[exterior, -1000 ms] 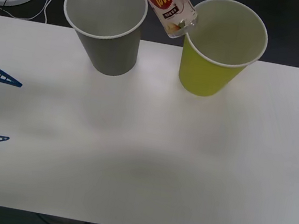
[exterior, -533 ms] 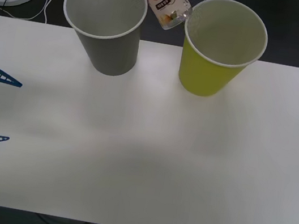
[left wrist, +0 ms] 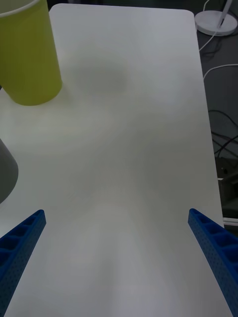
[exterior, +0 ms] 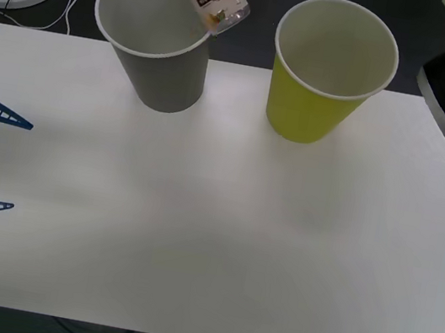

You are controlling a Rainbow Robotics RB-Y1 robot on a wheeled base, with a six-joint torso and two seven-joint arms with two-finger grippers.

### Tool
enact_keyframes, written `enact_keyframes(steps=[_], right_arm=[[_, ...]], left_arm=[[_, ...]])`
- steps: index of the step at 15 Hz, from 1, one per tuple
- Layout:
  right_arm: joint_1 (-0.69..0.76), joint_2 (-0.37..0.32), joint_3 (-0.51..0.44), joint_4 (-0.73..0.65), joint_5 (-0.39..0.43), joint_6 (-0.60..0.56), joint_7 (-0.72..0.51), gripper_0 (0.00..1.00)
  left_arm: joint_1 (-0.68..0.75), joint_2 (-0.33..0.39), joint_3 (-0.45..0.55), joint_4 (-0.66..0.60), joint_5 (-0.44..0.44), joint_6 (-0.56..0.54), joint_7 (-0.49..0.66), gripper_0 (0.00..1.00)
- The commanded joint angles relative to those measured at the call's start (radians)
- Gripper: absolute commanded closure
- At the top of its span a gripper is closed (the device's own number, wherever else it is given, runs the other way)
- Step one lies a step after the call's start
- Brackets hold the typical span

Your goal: Put the can into the green bin and the plastic bottle into the gray bin

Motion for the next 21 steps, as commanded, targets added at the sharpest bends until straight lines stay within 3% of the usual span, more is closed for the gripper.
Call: enact_keyframes(steps=[1, 11, 21], right_arm=[[-0.025, 0.042, 0.022, 0.080, 0.002, 0.073, 0.000, 1.00], [-0.098, 0.143, 0.028, 0.254, 0.002, 0.186, 0.001, 1.00], [-0.117, 0.181, 0.054, 0.298, -0.003, 0.243, 0.000, 1.00]], left_arm=[[0.000, 0.000, 0.000, 0.000, 0.000, 0.000, 0.000, 0.00], [0.000, 0.000, 0.000, 0.000, 0.000, 0.000, 0.000, 0.00], [0.000, 0.000, 0.000, 0.000, 0.000, 0.000, 0.000, 0.00]])
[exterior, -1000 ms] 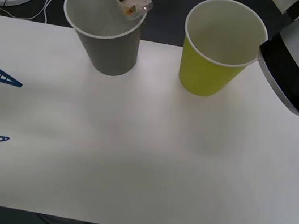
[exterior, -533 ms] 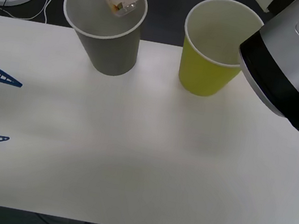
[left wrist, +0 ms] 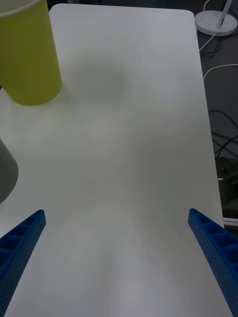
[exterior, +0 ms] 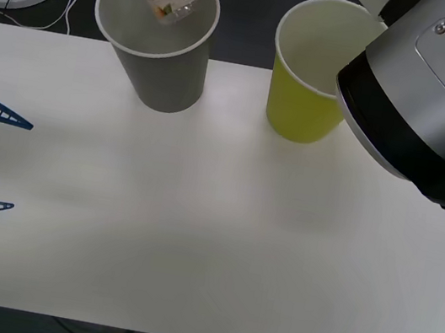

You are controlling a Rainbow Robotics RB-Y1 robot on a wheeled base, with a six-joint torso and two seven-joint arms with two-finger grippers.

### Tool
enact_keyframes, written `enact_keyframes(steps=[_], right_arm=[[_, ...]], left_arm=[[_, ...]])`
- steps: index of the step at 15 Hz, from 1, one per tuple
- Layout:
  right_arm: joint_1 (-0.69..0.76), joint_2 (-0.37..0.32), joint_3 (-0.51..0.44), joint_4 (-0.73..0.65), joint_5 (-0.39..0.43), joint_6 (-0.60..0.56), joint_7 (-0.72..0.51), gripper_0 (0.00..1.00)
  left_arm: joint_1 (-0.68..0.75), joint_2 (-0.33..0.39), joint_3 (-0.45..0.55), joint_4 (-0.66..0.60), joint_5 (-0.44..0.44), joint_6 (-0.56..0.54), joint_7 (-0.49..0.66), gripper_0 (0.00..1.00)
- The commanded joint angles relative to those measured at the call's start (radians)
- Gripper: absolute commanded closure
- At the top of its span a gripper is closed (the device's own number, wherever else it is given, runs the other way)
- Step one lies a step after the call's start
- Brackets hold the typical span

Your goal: Put the can into the green bin and the plastic bottle into the gray bin

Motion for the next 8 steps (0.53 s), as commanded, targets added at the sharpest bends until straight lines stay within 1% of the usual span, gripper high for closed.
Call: enact_keyframes(steps=[1, 2, 3, 4, 5, 8], right_arm=[[0.000, 0.000, 0.004, 0.000, -0.002, 0.004, 0.001, 1.00], [0.000, 0.000, 0.005, 0.000, -0.004, 0.004, 0.001, 1.00], [0.000, 0.000, 0.005, 0.000, 0.001, 0.006, -0.001, 0.84], [0.001, 0.002, 0.005, 0.000, 0.010, 0.009, 0.001, 0.34], [0.000, 0.002, 0.007, 0.000, 0.013, 0.012, 0.001, 0.00], [0.000, 0.000, 0.007, 0.002, 0.014, 0.015, 0.001, 0.00]], left_arm=[[0.000, 0.000, 0.000, 0.000, 0.000, 0.000, 0.000, 0.00], [0.000, 0.000, 0.000, 0.000, 0.000, 0.000, 0.000, 0.00], [0.000, 0.000, 0.000, 0.000, 0.000, 0.000, 0.000, 0.00], [0.000, 0.000, 0.000, 0.000, 0.000, 0.000, 0.000, 0.00], [0.000, 0.000, 0.000, 0.000, 0.000, 0.000, 0.000, 0.00], [0.000, 0.000, 0.000, 0.000, 0.000, 0.000, 0.000, 0.00]])
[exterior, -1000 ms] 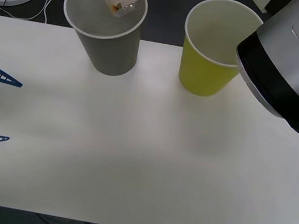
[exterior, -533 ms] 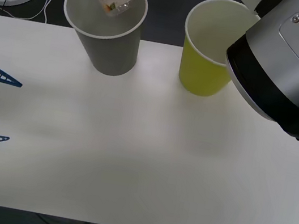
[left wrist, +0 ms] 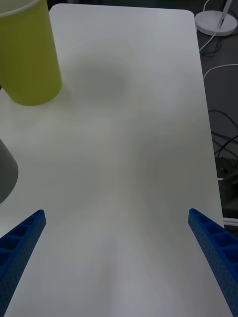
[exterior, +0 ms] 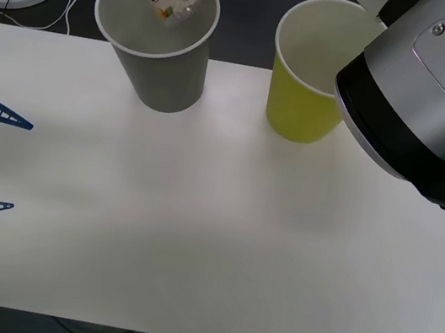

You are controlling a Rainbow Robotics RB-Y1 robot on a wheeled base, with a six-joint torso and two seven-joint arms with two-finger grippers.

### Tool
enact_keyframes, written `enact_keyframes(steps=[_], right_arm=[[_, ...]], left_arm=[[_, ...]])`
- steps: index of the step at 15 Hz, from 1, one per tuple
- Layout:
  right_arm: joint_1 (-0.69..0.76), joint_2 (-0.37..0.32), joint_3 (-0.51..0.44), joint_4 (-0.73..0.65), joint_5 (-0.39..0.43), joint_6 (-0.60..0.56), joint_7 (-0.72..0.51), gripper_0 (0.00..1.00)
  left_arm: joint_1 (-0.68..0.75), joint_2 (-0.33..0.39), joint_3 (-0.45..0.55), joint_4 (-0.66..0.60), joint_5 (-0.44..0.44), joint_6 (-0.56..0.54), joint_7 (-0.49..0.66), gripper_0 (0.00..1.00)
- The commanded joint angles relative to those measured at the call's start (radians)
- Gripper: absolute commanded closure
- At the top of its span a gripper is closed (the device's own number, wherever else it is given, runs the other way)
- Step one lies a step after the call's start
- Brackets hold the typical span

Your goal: Put the can into the green bin and the plastic bottle into the gray bin

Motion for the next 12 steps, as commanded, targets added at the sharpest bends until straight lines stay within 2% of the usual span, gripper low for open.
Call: enact_keyframes(steps=[1, 12], right_arm=[[0.000, -0.001, 0.000, 0.004, 0.000, 0.006, 0.000, 0.00], [0.001, -0.009, 0.000, 0.009, -0.007, 0.010, 0.008, 0.00]], left_arm=[[0.000, 0.000, 0.000, 0.000, 0.000, 0.000, 0.000, 0.00], [0.000, 0.000, 0.000, 0.000, 0.000, 0.000, 0.000, 0.00]])
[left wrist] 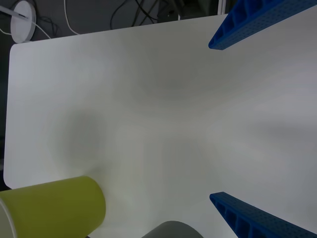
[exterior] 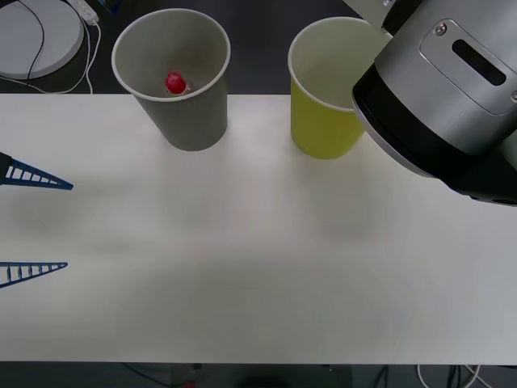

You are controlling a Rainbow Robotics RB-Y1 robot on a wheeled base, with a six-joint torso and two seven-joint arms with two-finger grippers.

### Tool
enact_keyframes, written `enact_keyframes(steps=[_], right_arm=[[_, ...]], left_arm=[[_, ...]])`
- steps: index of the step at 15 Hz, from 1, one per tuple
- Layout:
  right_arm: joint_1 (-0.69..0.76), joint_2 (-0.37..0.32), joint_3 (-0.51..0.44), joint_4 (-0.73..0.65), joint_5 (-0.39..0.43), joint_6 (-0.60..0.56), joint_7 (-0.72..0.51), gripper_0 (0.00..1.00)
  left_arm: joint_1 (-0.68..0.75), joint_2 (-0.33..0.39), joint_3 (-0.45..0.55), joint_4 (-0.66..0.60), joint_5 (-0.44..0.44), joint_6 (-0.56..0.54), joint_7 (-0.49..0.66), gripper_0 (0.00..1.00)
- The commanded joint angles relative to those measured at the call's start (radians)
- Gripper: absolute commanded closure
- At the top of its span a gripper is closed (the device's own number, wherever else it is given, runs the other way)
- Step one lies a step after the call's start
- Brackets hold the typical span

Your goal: Put the can into the green bin and the plastic bottle into the gray bin

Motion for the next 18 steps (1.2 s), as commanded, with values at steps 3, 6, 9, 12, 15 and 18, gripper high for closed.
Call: enact_keyframes(steps=[3, 6, 9, 12, 15, 18], right_arm=[[0.013, -0.050, 0.000, -0.002, -0.107, -0.005, 0.095, 0.00], [0.054, -0.118, 0.000, -0.106, -0.130, -0.069, 0.118, 0.00], [0.117, -0.184, -0.002, -0.230, -0.136, -0.098, 0.118, 0.00], [0.180, -0.254, 0.000, -0.362, -0.148, -0.124, 0.118, 0.00], [0.235, -0.322, -0.011, -0.494, -0.168, -0.153, 0.118, 0.00], [0.306, -0.382, -0.028, -0.620, -0.185, -0.153, 0.118, 0.00]], left_arm=[[0.000, 0.000, 0.000, 0.000, 0.000, 0.000, 0.000, 0.00], [0.000, 0.000, 0.000, 0.000, 0.000, 0.000, 0.000, 0.00], [0.000, 0.000, 0.000, 0.000, 0.000, 0.000, 0.000, 0.00], [0.000, 0.000, 0.000, 0.000, 0.000, 0.000, 0.000, 0.00], [0.000, 0.000, 0.000, 0.000, 0.000, 0.000, 0.000, 0.00], [0.000, 0.000, 0.000, 0.000, 0.000, 0.000, 0.000, 0.00]])
